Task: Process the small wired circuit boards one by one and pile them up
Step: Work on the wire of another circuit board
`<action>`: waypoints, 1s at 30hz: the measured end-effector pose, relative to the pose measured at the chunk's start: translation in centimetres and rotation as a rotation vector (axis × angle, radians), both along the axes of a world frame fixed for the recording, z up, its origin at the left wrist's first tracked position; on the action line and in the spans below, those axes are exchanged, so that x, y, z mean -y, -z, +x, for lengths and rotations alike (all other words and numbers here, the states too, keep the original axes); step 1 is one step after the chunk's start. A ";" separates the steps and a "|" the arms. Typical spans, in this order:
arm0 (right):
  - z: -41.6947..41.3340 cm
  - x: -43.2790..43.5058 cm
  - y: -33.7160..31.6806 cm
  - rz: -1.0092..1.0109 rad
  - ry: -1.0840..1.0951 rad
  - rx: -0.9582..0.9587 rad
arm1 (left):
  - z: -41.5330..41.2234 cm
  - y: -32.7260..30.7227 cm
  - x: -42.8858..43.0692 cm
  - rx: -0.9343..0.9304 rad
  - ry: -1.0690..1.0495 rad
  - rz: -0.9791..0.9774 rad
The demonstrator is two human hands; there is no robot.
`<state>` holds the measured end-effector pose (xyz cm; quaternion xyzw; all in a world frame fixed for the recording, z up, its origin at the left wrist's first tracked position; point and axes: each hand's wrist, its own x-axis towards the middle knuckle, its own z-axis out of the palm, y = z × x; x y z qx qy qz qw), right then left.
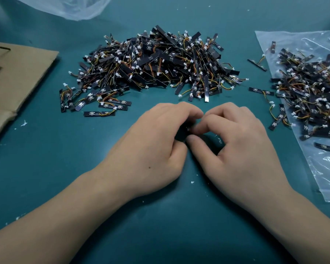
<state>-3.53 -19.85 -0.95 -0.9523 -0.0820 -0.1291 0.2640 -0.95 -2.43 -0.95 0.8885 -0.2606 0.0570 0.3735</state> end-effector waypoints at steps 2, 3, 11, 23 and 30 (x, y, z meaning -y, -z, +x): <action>0.0 0.1 -0.1 -0.046 -0.005 0.017 | 0.0 0.3 0.1 0.018 0.012 -0.007; -0.1 0.2 -0.2 -0.074 -0.009 0.026 | 0.2 0.3 0.1 -0.004 0.013 -0.009; -0.4 0.0 -0.6 -0.264 -0.032 0.135 | -0.1 0.0 0.4 -0.059 -0.047 -0.075; 0.2 0.2 0.2 -0.131 -0.015 0.052 | 0.4 -0.4 0.0 0.038 -0.007 0.037; 0.3 0.6 -0.3 0.227 -0.044 0.000 | 0.4 -0.3 0.1 0.083 -0.091 -0.015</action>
